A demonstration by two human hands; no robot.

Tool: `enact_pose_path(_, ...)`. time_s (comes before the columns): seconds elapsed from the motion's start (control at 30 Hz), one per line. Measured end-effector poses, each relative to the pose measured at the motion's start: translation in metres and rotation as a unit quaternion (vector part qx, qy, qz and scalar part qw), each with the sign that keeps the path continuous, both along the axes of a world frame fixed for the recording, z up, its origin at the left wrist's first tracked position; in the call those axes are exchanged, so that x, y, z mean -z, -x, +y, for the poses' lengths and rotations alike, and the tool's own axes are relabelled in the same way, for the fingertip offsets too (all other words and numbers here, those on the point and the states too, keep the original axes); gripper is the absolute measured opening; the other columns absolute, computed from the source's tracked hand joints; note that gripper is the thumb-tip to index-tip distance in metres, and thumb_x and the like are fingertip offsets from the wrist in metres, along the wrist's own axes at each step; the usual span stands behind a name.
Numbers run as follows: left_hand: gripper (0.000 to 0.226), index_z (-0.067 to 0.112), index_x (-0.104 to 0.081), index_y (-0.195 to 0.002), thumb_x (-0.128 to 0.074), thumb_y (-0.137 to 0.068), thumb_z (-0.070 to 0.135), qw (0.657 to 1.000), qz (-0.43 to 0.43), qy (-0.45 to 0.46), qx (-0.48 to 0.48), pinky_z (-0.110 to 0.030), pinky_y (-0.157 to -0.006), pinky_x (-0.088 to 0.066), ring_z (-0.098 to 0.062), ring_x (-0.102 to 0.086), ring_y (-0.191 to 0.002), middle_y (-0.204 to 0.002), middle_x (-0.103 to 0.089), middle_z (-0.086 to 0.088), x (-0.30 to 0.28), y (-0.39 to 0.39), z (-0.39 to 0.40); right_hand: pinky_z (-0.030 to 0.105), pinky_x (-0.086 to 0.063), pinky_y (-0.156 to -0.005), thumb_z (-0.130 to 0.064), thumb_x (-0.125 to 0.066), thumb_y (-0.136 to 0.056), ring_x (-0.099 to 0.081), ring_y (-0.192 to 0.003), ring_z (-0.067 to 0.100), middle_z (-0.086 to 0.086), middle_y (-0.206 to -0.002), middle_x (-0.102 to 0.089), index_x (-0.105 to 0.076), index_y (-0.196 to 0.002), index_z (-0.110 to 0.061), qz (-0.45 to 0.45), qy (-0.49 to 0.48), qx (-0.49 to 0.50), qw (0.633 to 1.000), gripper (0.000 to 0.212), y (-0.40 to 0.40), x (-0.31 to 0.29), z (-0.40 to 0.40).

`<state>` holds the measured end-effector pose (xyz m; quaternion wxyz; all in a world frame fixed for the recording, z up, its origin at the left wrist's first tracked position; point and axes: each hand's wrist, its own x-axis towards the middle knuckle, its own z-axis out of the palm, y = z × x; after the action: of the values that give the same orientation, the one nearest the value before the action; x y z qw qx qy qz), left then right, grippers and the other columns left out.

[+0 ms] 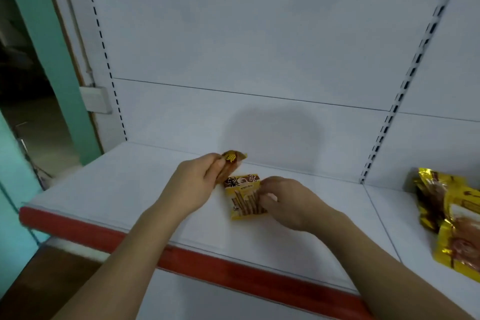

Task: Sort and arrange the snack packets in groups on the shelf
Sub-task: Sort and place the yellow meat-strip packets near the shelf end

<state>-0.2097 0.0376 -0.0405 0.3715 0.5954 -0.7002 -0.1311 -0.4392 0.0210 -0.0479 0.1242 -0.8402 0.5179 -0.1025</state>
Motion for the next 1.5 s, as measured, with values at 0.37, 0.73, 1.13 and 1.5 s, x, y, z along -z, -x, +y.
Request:
enact_pose_path(0.37,0.029,0.016,-0.075,-0.100,-0.053,-0.105,0.035,0.932,0.245,-0.118,0.239,-0.034,-0.079,-0.062,-0.019,-0.077,-0.086,-0.091,-0.080,-0.002,-0.050,0.073,0.006,0.019,-0.047,-0.070,-0.041,-0.079,-0.081,-0.062,-0.084,0.000,-0.018,-0.095,-0.066,-0.065,-0.103,-0.040,-0.283,0.147,0.189,0.929,0.026,0.063,-0.023,0.072)
enact_pose_path(0.73,0.082,0.015,-0.040,-0.148,-0.047,-0.091,0.074,0.927,-0.291,-0.198,-0.131,-0.047,-0.098,-0.045,-0.039,-0.042,-0.130,-0.144,-0.043,-0.017,0.013,0.107,-0.024,0.034,-0.040,-0.053,-0.035,-0.047,-0.104,-0.055,-0.059,0.026,0.009,-0.068,-0.060,-0.064,-0.093,-0.007,-0.206,0.123,0.539,0.807,0.034,0.253,-0.008,0.108)
enact_pose_path(1.13,0.066,0.012,-0.053,-0.135,-0.043,-0.098,0.066,0.938,-0.224,-0.211,-0.161,-0.045,-0.094,-0.048,-0.044,-0.050,-0.118,-0.131,-0.047,-0.021,0.029,0.141,-0.019,0.052,-0.047,-0.091,-0.048,-0.053,-0.093,-0.052,-0.113,0.041,0.015,-0.120,-0.063,-0.067,-0.125,-0.017,-0.008,0.287,0.412,0.865,0.047,0.272,0.030,0.092)
enact_pose_path(1.5,0.076,0.006,-0.037,-0.144,-0.076,-0.089,0.041,0.975,-0.098,-0.132,-0.152,-0.041,-0.084,-0.046,-0.041,-0.060,-0.109,-0.117,-0.066,-0.019,0.028,0.190,0.004,0.054,-0.042,-0.103,-0.050,-0.047,-0.093,-0.048,-0.129,0.033,0.006,-0.126,-0.064,-0.069,-0.122,-0.021,0.014,0.295,0.265,0.918,0.047,0.260,0.041,0.077)
